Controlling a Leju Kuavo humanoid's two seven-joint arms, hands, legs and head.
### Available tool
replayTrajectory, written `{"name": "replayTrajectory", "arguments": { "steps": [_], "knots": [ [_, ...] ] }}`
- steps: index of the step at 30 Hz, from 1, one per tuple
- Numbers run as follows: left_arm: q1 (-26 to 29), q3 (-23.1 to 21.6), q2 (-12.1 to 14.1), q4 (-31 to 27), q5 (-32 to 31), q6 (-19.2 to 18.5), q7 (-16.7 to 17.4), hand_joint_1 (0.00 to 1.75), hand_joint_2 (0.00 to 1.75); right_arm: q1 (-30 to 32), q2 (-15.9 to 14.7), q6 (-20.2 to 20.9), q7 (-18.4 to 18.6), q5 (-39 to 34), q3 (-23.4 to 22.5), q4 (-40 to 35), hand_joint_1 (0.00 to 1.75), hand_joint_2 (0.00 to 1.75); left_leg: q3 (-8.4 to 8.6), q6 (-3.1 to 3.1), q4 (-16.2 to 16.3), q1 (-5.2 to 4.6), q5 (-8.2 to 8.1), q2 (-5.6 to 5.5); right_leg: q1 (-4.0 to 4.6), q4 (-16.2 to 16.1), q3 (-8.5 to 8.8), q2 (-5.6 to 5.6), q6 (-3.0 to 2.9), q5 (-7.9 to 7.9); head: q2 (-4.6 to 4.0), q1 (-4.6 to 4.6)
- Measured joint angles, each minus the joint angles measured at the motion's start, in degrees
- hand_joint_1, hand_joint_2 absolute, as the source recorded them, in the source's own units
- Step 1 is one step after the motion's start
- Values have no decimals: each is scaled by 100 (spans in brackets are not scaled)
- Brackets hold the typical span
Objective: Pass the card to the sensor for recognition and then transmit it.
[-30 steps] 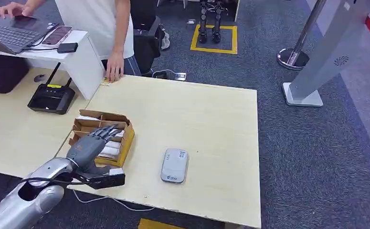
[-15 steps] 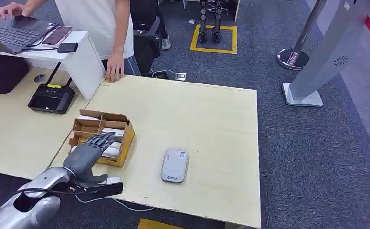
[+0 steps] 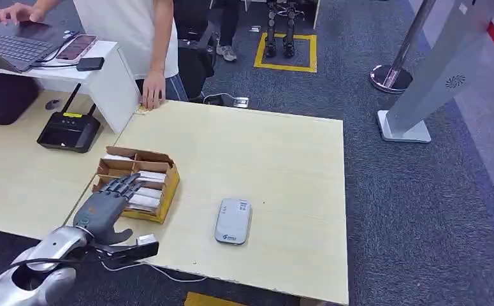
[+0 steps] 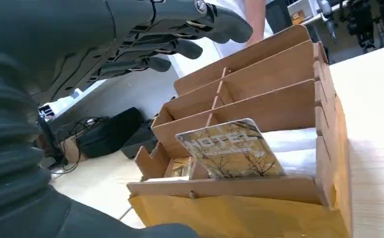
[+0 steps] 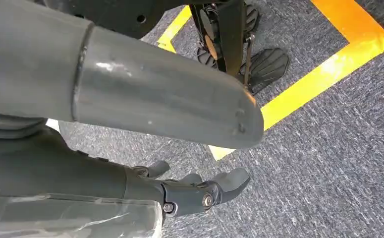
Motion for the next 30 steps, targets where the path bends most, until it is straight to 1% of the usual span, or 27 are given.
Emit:
{"name": "replayTrajectory", "arguments": {
  "steps": [5,11,26,30],
  "knots": [
    [25,46,-26,0,-335,101,116,0,175,0,4,0,2,20,-2,-15,0,0,0,0,0,0,0,0,0,0,0,0,0,0,0,2],
    [29,144,-114,0,-520,40,162,0,175,-1,4,0,15,31,-37,-17,0,0,0,0,0,0,0,0,0,0,0,0,0,0,0,0],
    [-206,164,-400,168,-527,-214,175,0,175,-5,4,7,59,85,-81,-31,0,0,0,0,0,0,0,0,0,-1,-1,1,0,0,0,0],
    [-353,149,-544,299,-466,-295,120,0,175,-15,4,20,59,105,-81,-48,0,0,0,0,0,0,0,-1,0,-1,-1,-2,0,0,0,0]
  ]
}}
